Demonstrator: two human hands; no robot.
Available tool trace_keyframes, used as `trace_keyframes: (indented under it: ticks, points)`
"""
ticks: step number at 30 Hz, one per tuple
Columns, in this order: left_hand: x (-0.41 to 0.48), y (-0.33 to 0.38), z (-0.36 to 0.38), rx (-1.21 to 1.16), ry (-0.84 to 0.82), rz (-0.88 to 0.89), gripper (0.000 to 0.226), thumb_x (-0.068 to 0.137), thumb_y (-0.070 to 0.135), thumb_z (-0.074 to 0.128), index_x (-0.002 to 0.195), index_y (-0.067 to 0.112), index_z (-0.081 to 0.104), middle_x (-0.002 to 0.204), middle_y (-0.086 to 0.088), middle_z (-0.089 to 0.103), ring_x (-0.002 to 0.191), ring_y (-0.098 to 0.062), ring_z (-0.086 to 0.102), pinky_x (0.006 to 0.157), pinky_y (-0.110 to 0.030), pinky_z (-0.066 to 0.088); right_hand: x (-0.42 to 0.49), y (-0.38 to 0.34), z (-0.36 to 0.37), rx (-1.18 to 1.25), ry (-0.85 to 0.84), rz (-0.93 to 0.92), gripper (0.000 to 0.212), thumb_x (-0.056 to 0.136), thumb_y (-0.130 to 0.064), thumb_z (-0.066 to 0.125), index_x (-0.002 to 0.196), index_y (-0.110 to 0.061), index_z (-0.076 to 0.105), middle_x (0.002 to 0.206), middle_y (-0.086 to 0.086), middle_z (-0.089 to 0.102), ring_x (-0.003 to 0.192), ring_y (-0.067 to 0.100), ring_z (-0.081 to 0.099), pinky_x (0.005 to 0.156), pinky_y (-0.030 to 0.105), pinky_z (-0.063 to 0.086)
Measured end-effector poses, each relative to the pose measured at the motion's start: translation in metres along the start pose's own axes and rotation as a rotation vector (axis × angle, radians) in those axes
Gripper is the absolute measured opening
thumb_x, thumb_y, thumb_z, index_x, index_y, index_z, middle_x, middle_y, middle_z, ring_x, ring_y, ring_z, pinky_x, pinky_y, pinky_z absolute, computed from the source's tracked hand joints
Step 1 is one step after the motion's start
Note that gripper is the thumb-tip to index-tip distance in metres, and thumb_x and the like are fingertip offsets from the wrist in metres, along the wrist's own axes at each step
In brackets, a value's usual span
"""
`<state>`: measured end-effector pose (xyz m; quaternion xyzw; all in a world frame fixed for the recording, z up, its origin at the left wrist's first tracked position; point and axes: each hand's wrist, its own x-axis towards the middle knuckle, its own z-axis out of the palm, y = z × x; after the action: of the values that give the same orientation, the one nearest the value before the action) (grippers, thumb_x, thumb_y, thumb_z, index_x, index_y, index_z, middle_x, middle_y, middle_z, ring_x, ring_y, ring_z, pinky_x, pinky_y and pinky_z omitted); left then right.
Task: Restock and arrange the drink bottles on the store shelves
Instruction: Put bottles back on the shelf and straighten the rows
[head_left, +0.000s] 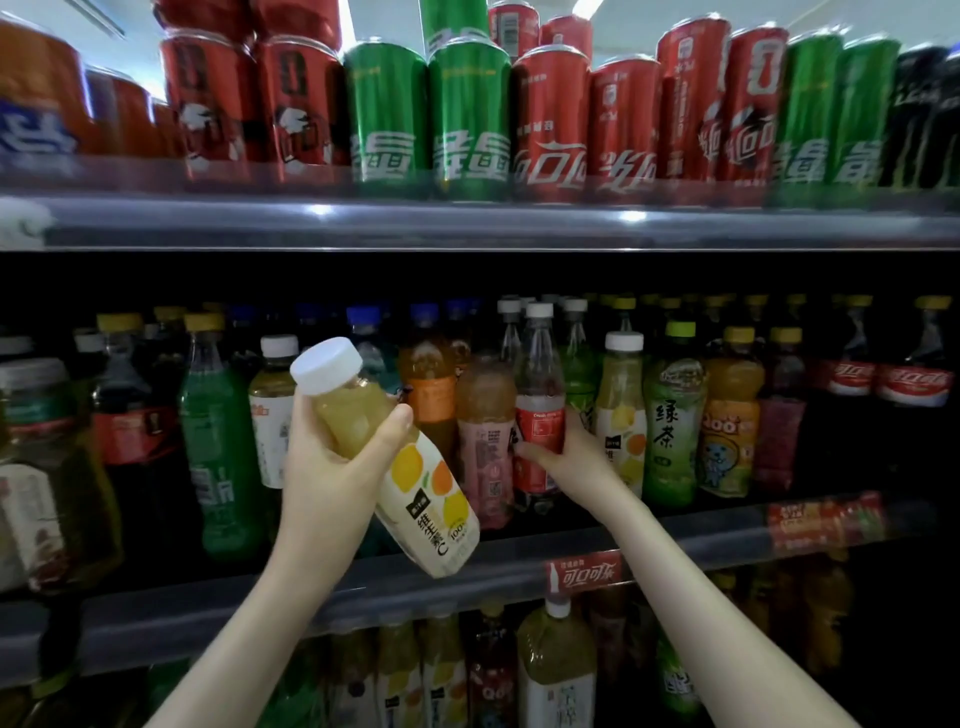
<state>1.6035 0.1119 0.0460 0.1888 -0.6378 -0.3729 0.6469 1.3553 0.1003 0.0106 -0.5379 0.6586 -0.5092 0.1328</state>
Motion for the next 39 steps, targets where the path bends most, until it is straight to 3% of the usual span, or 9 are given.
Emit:
trace_keyframes:
  ticks: [2, 6, 9, 12, 18, 24, 28, 31, 39]
  points:
    - [-0.002, 0.001, 0.002, 0.02, -0.042, -0.032, 0.038, 0.076, 0.032, 0.072, 0.109, 0.024, 0.053, 0.093, 0.005, 0.067, 0.088, -0.013, 0.068, 0.072, -0.029, 0.054, -0.009, -0.001, -0.001, -0.064, -0.003, -0.042, 0.055, 0.086, -0.022, 0.069, 0.133, -0.02, 0.041, 0.119, -0.006, 0.055, 0.112, 0.01, 0.052, 0.091, 0.026, 0.039]
    - [-0.006, 0.001, 0.015, 0.028, -0.165, -0.108, 0.034, 0.078, 0.029, 0.07, 0.108, 0.028, 0.054, 0.093, 0.01, 0.069, 0.087, -0.009, 0.069, 0.071, -0.026, 0.054, -0.043, -0.025, -0.002, 0.033, 0.215, -0.194, 0.07, 0.087, -0.035, 0.068, 0.144, -0.024, 0.031, 0.127, -0.018, 0.041, 0.119, -0.002, 0.039, 0.097, 0.019, 0.033]
    - [-0.009, 0.0, 0.031, 0.025, -0.281, -0.136, 0.035, 0.077, 0.03, 0.072, 0.108, 0.031, 0.055, 0.095, 0.01, 0.07, 0.09, -0.01, 0.069, 0.077, -0.03, 0.056, -0.075, -0.049, -0.004, 0.191, -0.153, -0.252, 0.063, 0.083, -0.051, 0.065, 0.137, -0.042, 0.034, 0.131, -0.025, 0.046, 0.119, -0.009, 0.046, 0.098, 0.017, 0.042]
    - [-0.013, -0.004, 0.05, 0.011, -0.327, -0.163, 0.028, 0.084, 0.021, 0.069, 0.107, 0.03, 0.056, 0.093, 0.011, 0.07, 0.089, -0.007, 0.068, 0.072, -0.023, 0.054, -0.093, -0.05, 0.0, 0.163, -0.389, -0.183, 0.071, 0.079, -0.05, 0.071, 0.137, -0.046, 0.029, 0.126, -0.018, 0.059, 0.112, -0.003, 0.057, 0.095, 0.027, 0.049]
    - [-0.031, -0.02, 0.065, 0.148, -0.535, -0.278, 0.029, 0.086, 0.033, 0.067, 0.111, 0.04, 0.053, 0.103, 0.014, 0.067, 0.094, 0.001, 0.064, 0.082, -0.021, 0.053, -0.118, -0.022, -0.003, 0.161, -0.322, -0.067, 0.064, 0.08, -0.04, 0.074, 0.133, -0.042, 0.038, 0.119, -0.019, 0.063, 0.106, -0.007, 0.059, 0.089, 0.02, 0.048]
    - [-0.055, -0.045, 0.052, 0.305, -0.659, -0.354, 0.026, 0.087, 0.047, 0.058, 0.111, 0.038, 0.053, 0.108, 0.019, 0.063, 0.099, 0.004, 0.06, 0.081, -0.016, 0.047, -0.142, 0.012, 0.006, 0.292, -0.267, 0.05, 0.048, 0.081, -0.035, 0.074, 0.123, -0.032, 0.051, 0.113, -0.006, 0.069, 0.104, 0.006, 0.065, 0.092, 0.037, 0.054]
    - [-0.108, -0.069, 0.04, 0.397, -0.816, -0.406, 0.058, 0.076, 0.052, 0.069, 0.125, 0.038, 0.041, 0.11, 0.023, 0.06, 0.096, 0.01, 0.058, 0.08, -0.012, 0.047, -0.154, 0.03, 0.005, 0.431, -0.202, 0.142, 0.047, 0.077, -0.035, 0.076, 0.117, -0.021, 0.055, 0.106, 0.003, 0.07, 0.1, 0.016, 0.067, 0.085, 0.031, 0.055]
    - [-0.15, -0.091, 0.036, 0.49, -0.867, -0.47, 0.07, 0.075, 0.048, 0.073, 0.13, 0.031, 0.033, 0.104, 0.023, 0.057, 0.09, 0.013, 0.054, 0.07, -0.007, 0.045, -0.169, 0.042, 0.012, 0.405, -0.243, 0.163, 0.045, 0.076, -0.032, 0.077, 0.114, -0.026, 0.054, 0.102, -0.002, 0.069, 0.096, 0.009, 0.066, 0.083, 0.025, 0.054]
    - [-0.192, -0.148, -0.004, 0.619, -0.828, -0.585, 0.067, 0.078, 0.045, 0.071, 0.13, 0.033, 0.031, 0.119, 0.013, 0.055, 0.103, -0.009, 0.057, 0.08, -0.026, 0.049, -0.191, 0.082, 0.054, 0.178, -0.504, 0.348, 0.055, 0.073, -0.021, 0.082, 0.118, -0.03, 0.052, 0.105, -0.012, 0.068, 0.095, 0.0, 0.065, 0.087, 0.026, 0.054]
